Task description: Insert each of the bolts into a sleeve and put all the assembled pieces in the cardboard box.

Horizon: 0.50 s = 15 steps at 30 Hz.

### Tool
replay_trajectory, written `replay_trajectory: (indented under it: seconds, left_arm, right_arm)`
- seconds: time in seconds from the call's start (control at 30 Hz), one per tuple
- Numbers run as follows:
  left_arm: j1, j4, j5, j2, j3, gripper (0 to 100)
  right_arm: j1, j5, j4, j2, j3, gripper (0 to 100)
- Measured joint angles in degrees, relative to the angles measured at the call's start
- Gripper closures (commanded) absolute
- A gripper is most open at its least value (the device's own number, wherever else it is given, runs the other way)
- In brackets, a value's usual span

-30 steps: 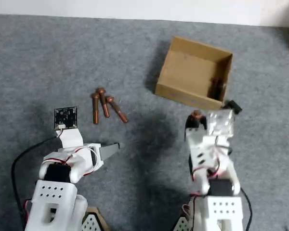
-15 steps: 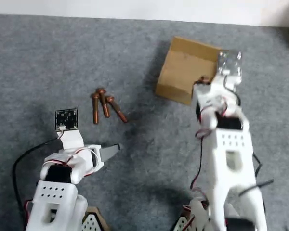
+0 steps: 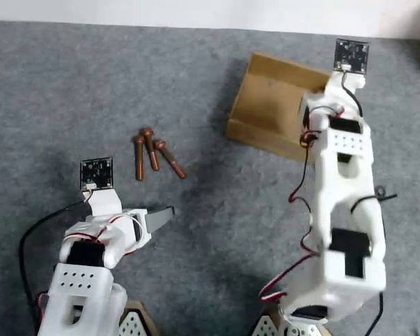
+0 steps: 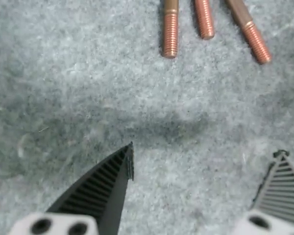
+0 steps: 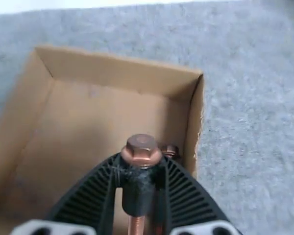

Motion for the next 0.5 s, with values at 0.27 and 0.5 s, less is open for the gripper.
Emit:
replay_trajectory:
  seconds: [0.27,0.5]
  left_arm:
    - [0.00,0.00,0.00,0.00,0.00,61]
    - [0.00,0.00,0.00,0.00,0.00,61]
  right_arm:
    - [0.18,0.00,-0.18,11.34,-3.52,98.8]
    - [0.18,-2.37,1.67,12.66,-4.04,77.7]
